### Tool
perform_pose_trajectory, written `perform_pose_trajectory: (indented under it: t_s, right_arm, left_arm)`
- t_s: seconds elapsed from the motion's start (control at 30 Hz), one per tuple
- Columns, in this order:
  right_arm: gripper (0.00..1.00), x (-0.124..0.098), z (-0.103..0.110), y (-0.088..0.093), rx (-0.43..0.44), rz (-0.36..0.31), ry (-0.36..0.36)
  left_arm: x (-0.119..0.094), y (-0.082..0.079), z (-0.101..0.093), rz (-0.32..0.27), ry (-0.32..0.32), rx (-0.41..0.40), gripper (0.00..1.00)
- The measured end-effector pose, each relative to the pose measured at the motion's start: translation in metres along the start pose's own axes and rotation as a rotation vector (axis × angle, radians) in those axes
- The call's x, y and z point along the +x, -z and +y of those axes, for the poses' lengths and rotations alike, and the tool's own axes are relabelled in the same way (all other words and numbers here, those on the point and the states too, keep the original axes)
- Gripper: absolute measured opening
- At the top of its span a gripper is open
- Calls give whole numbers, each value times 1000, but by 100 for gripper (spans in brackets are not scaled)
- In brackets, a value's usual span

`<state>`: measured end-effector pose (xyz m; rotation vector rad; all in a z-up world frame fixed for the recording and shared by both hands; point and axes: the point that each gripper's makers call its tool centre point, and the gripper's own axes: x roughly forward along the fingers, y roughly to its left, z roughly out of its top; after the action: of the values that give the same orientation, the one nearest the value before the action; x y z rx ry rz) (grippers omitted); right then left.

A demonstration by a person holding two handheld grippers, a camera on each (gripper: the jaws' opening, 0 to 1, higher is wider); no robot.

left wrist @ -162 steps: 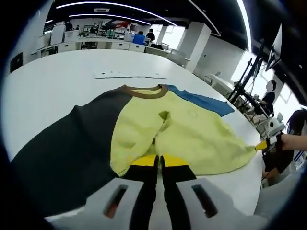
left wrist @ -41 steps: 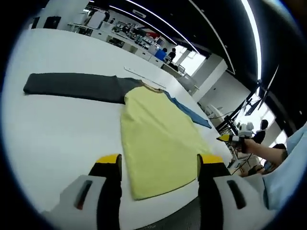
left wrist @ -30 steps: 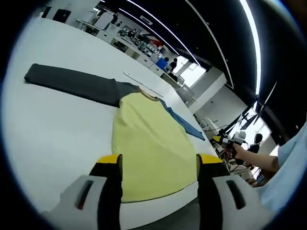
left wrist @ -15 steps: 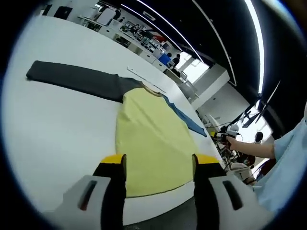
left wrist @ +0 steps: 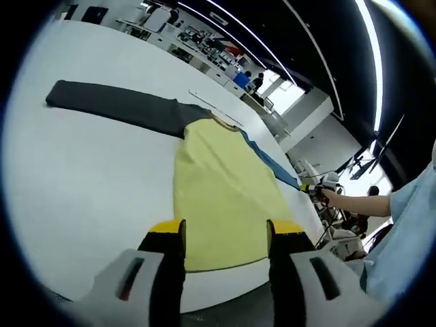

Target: Fold the garment on the visible template until the final outline fits inside the template.

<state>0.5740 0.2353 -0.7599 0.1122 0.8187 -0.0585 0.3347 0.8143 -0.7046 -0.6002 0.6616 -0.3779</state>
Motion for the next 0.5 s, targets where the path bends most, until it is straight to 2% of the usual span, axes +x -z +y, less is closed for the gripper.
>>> perform_pose_trajectory:
  t_s: [0.13,0.23,0.37,0.5]
  right_arm:
    - [17,-5,6,-1,11,-23,-10]
    - [8,-7,7,-2,49,-4,-14]
    - [0,-12,7,-5,44,-4,-6]
    - [0,-18,10,-13,27,-15,-7]
  left_arm:
    - [2,3,-1,13,-3,12,45]
    - [3,6,0,22,-8,21,46]
    - [3,10,0,26,-12,25,45]
    - [1,8,-4,14,-1,19,45]
